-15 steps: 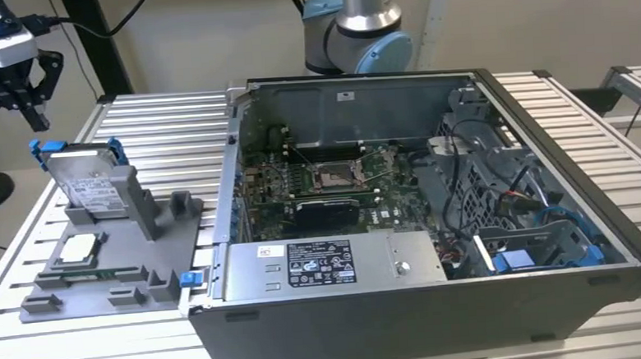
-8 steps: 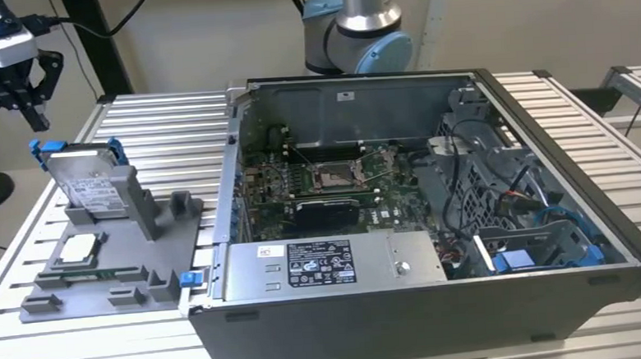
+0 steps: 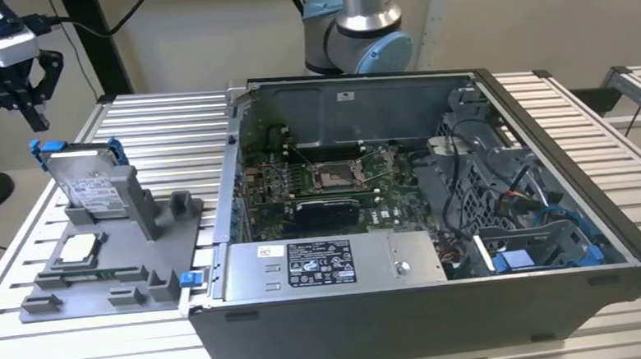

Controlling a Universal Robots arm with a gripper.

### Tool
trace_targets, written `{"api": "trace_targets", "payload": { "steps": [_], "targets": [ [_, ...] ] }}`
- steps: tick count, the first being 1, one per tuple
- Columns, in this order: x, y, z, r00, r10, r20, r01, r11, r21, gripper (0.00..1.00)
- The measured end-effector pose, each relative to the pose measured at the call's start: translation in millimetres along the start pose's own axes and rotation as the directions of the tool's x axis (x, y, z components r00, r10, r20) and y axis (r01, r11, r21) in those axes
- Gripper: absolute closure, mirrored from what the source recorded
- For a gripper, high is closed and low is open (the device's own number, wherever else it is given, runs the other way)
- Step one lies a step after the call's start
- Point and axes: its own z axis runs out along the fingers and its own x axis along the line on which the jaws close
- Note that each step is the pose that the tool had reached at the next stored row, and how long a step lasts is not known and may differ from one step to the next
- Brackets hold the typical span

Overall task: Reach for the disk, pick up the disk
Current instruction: 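Pick up the disk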

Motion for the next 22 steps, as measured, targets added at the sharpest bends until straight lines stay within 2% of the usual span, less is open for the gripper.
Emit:
{"api": "trace_targets", "payload": {
  "steps": [6,12,17,22],
  "targets": [
    [0.0,0.0,0.0,0.9981,-0.061,-0.0024,0.061,0.9981,0.0000,1.00],
    [0.0,0.0,0.0,0.9904,-0.138,-0.0053,0.138,0.9904,-0.0004,1.00],
    [0.0,0.0,0.0,0.9860,-0.167,-0.0065,0.167,0.9860,-0.0005,1.00],
    [0.0,0.0,-0.1,0.9853,-0.171,-0.0066,0.171,0.9853,-0.0005,1.00]
  ]
}}
